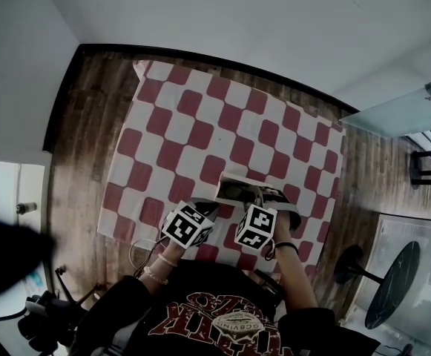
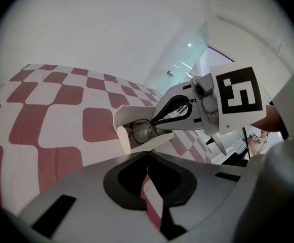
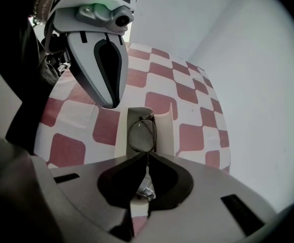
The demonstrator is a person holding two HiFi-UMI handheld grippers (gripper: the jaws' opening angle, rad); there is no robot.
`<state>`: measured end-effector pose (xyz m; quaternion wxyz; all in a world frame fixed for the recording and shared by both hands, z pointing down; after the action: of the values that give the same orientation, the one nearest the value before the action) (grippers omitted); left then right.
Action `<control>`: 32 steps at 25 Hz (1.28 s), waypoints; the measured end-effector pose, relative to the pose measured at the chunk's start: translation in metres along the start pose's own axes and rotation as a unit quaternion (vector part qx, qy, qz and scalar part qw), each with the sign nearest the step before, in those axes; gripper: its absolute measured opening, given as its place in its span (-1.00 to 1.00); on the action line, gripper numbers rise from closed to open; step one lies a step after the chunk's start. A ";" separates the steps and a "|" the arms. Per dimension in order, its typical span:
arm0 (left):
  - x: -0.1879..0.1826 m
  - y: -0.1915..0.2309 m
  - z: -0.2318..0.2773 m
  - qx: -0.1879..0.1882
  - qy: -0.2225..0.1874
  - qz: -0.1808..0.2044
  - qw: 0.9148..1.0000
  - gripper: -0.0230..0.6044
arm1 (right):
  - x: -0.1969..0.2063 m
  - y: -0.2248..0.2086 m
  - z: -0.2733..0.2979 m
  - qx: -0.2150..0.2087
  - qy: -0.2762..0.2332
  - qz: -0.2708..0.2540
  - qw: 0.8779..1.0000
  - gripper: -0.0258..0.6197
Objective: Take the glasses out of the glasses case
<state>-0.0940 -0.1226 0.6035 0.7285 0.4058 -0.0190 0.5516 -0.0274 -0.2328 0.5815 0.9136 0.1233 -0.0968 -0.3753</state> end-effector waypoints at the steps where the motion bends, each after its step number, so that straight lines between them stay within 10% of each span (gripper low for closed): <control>1: 0.001 0.000 0.000 0.001 0.002 0.000 1.000 -0.90 | 0.000 0.000 -0.001 0.000 0.000 0.003 1.000 -0.82; 32: -0.007 -0.015 -0.005 0.001 -0.036 -0.015 0.999 -0.90 | 0.008 -0.006 -0.048 0.044 -0.028 0.017 0.998 -0.83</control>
<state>-0.0870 -0.1259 0.5881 0.7355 0.4259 -0.0387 0.5255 -0.0127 -0.2349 0.5344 0.9106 0.1510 -0.1407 -0.3580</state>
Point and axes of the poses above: the fingertips, and each gripper's own axes: z forward along the fingers, y to its left, x out of its underside, the point moved 8 cm from there along -z, backward along the fingers, and after that the axes turned 6 degrees about -z, right-handed, at the moved point
